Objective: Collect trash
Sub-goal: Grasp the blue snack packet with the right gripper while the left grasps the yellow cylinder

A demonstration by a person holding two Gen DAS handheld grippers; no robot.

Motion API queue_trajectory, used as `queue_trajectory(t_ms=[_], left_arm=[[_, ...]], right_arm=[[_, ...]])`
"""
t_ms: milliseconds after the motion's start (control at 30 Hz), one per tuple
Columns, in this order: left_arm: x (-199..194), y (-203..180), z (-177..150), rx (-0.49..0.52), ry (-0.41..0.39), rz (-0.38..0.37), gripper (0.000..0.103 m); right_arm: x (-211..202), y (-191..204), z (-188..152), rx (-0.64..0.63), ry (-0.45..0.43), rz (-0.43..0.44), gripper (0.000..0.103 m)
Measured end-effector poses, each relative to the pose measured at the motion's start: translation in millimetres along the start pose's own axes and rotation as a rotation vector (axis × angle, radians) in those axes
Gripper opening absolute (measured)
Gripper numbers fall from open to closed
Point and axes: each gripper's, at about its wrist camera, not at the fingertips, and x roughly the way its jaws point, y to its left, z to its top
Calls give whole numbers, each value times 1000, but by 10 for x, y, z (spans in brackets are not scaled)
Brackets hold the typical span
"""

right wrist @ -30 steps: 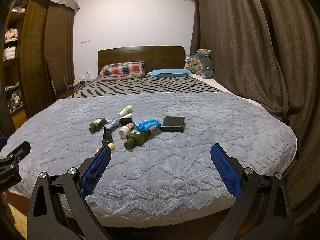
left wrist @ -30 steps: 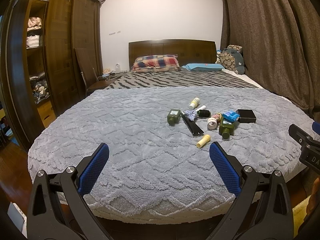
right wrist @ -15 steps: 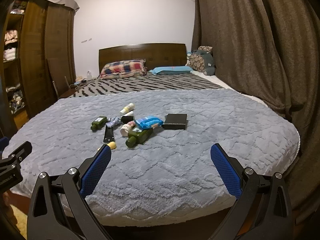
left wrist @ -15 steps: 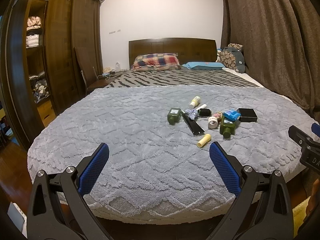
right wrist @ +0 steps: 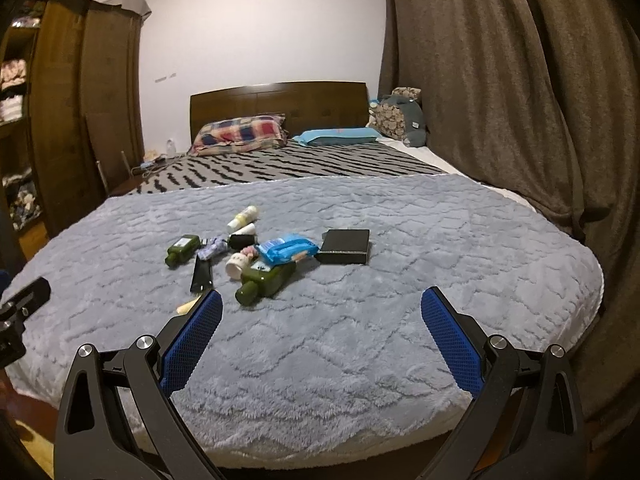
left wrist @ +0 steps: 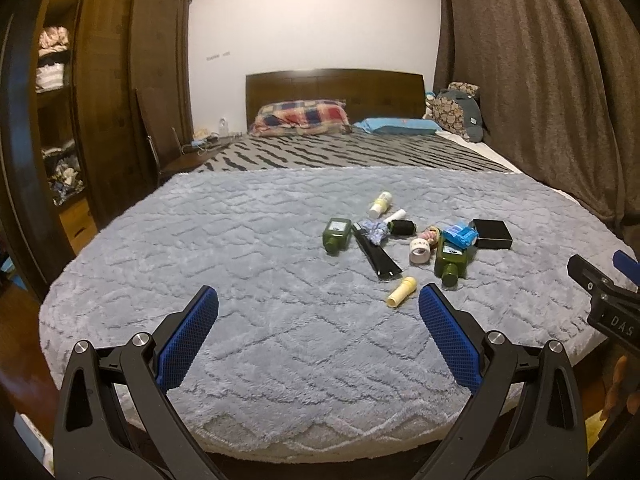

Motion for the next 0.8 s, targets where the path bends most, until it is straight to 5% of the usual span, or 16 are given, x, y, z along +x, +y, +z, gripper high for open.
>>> queue_trajectory(t_ms=[267, 800], left_arm=[[527, -86, -12, 45, 81, -106, 95], [1467, -510, -78, 139, 237, -164, 85]], right_arm=[[486, -41, 152, 35, 111, 9, 100], [1969, 251, 471, 138, 339, 83, 97]])
